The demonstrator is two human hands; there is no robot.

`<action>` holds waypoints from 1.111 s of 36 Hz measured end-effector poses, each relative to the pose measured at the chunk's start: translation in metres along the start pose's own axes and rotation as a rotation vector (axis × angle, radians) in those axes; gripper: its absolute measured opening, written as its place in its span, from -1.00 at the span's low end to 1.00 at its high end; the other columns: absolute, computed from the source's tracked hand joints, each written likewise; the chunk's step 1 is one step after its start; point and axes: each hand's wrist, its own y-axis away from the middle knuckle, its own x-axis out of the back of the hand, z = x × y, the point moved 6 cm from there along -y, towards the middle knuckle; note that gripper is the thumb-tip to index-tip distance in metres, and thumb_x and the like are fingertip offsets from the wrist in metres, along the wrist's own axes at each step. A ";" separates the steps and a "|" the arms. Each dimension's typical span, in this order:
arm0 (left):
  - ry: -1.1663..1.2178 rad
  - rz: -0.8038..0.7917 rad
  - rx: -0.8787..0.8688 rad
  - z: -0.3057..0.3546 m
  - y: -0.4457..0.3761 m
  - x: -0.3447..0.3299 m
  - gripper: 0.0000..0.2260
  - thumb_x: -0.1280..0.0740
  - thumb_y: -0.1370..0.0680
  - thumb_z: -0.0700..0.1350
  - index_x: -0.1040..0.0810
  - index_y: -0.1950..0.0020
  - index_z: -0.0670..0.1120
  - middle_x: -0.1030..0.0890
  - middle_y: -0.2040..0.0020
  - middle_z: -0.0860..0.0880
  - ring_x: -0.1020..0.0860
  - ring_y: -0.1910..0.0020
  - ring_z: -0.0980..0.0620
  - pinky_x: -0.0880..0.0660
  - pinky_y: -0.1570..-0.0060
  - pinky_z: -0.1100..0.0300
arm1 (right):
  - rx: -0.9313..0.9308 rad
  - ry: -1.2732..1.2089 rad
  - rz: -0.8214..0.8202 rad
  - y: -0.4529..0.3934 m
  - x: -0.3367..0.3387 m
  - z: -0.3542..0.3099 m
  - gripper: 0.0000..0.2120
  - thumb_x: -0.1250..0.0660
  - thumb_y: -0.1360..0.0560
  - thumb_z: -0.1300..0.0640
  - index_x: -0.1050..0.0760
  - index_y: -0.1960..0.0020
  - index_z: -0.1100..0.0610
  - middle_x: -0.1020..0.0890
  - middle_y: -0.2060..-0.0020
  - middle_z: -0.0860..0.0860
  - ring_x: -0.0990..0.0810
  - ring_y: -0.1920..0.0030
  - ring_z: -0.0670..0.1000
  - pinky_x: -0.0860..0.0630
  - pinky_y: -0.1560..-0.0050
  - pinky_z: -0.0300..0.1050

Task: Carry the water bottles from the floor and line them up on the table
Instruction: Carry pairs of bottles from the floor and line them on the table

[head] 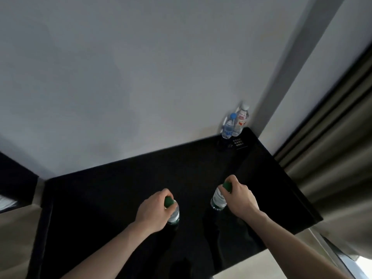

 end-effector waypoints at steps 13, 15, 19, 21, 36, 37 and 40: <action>0.040 -0.024 0.128 0.043 -0.047 -0.021 -0.72 -0.25 -0.54 0.35 -0.41 0.03 0.17 -0.59 0.26 0.09 -0.58 0.32 0.19 -0.42 0.37 0.35 | 0.003 0.029 -0.154 -0.072 0.023 0.035 -0.73 -0.26 -0.53 -0.25 -0.33 -0.06 -0.10 -0.59 0.20 -0.04 -0.61 0.25 -0.02 -0.53 0.35 -0.10; 0.068 -0.053 0.150 0.037 -0.048 -0.023 -0.69 -0.23 -0.52 0.37 -0.42 0.00 0.16 -0.60 0.22 0.08 -0.59 0.29 0.19 -0.48 0.32 0.31 | -0.009 0.039 -0.168 -0.072 0.024 0.039 -0.67 -0.24 -0.50 -0.30 -0.34 -0.07 -0.10 -0.60 0.19 -0.03 -0.62 0.23 0.00 -0.59 0.27 -0.04; 0.198 -0.069 0.207 0.025 -0.045 -0.031 -0.58 -0.24 -0.51 0.39 -0.46 -0.17 0.12 -0.50 -0.02 0.10 -0.55 0.07 0.16 -0.51 0.07 0.23 | -0.005 0.089 -0.183 -0.072 0.027 0.048 -0.58 -0.19 -0.43 -0.43 -0.36 -0.08 -0.14 -0.62 0.18 -0.06 -0.62 0.21 0.00 -0.62 0.16 0.01; 0.339 -0.077 0.248 0.022 -0.043 -0.037 -0.54 -0.28 -0.52 0.35 -0.46 -0.29 0.11 -0.46 -0.14 0.05 -0.53 -0.07 0.11 -0.47 -0.07 0.20 | 0.020 0.123 -0.178 -0.073 0.028 0.051 -0.54 -0.19 -0.40 -0.45 -0.39 -0.15 -0.19 -0.61 0.17 -0.10 -0.62 0.18 -0.04 -0.61 0.12 -0.01; 0.675 -0.012 0.379 0.067 -0.071 -0.061 -0.68 -0.30 -0.61 0.17 -0.50 -0.33 0.11 -0.51 -0.21 0.14 -0.51 -0.18 0.15 -0.46 -0.26 0.11 | 0.264 0.076 -0.401 -0.120 0.012 0.055 -0.61 -0.34 -0.40 -0.23 -0.37 -0.19 -0.27 -0.61 0.02 -0.18 -0.61 0.02 -0.07 -0.56 -0.01 -0.05; 0.683 -0.002 0.400 0.073 -0.076 -0.063 -0.68 -0.29 -0.61 0.18 -0.49 -0.33 0.12 -0.51 -0.21 0.14 -0.51 -0.19 0.14 -0.47 -0.28 0.07 | 0.289 0.090 -0.440 -0.128 0.014 0.057 -0.63 -0.34 -0.41 -0.21 -0.35 -0.18 -0.28 -0.62 0.03 -0.17 -0.61 0.04 -0.07 -0.56 0.01 -0.06; 0.727 0.052 0.443 0.091 -0.093 -0.067 -0.73 -0.28 -0.62 0.17 -0.51 -0.29 0.14 -0.55 -0.16 0.13 -0.55 -0.16 0.12 -0.50 -0.29 -0.01 | 0.379 0.143 -0.490 -0.155 0.027 0.062 -0.69 -0.35 -0.46 -0.14 -0.29 -0.12 -0.28 -0.61 0.08 -0.12 -0.60 0.13 -0.05 -0.53 0.13 -0.08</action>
